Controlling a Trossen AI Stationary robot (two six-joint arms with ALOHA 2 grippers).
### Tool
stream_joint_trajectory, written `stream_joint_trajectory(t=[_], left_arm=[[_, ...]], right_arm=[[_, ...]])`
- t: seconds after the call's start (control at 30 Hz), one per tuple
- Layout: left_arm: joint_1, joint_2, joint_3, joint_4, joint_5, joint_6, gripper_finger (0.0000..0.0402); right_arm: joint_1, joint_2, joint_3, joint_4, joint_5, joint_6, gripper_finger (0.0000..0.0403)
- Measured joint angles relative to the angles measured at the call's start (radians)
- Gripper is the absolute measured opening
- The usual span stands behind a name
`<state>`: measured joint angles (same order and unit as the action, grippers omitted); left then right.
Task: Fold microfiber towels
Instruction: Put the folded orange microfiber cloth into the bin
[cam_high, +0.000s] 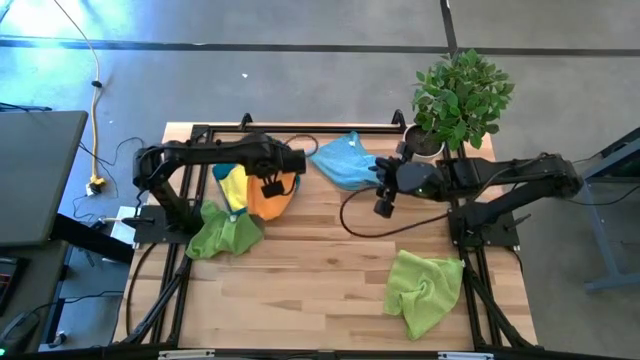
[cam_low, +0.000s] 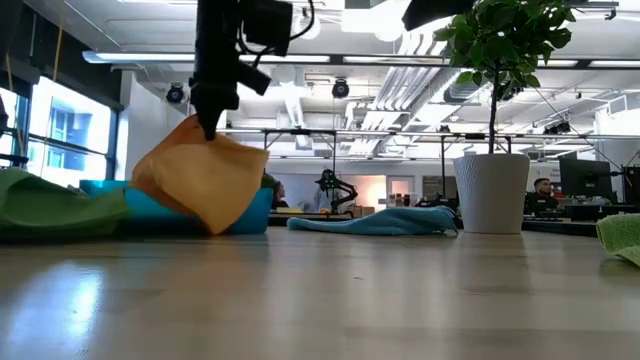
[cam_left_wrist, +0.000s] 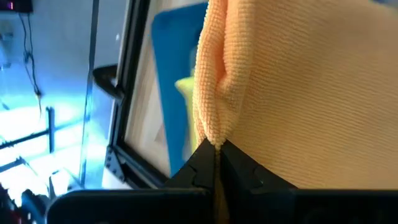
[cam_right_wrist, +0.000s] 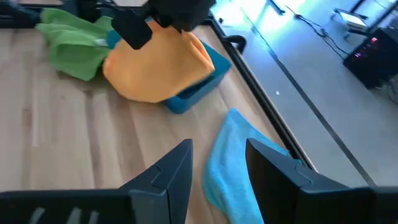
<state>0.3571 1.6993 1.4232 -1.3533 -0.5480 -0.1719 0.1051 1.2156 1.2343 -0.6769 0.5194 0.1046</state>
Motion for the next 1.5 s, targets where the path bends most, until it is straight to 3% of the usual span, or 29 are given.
stream_joint_trajectory(t=[0.3,0.57,1.17,1.3,1.5], left_arm=[[0.106,-0.026,-0.111,0.029,-0.006,-0.061,0.0001],[0.169,-0.033,-0.199,0.078,-0.072,-0.074,0.0001],[0.226,-0.032,-0.3,0.105,-0.107,-0.346,0.0002],[0.226,-0.032,-0.3,0.096,-0.08,-0.359,0.0024],[0.226,-0.032,-0.3,0.059,-0.062,-0.387,0.0101]], right_arm=[[-0.06,0.0,0.0,0.0,-0.001,0.0,0.0141],[-0.086,0.0,0.0,0.001,-0.003,0.007,0.0141],[-0.086,0.0,0.0,0.002,-0.008,0.01,0.0141],[-0.086,0.0,0.0,0.002,-0.016,0.01,0.0141],[-0.086,0.0,0.0,0.002,-0.021,0.011,0.0141]])
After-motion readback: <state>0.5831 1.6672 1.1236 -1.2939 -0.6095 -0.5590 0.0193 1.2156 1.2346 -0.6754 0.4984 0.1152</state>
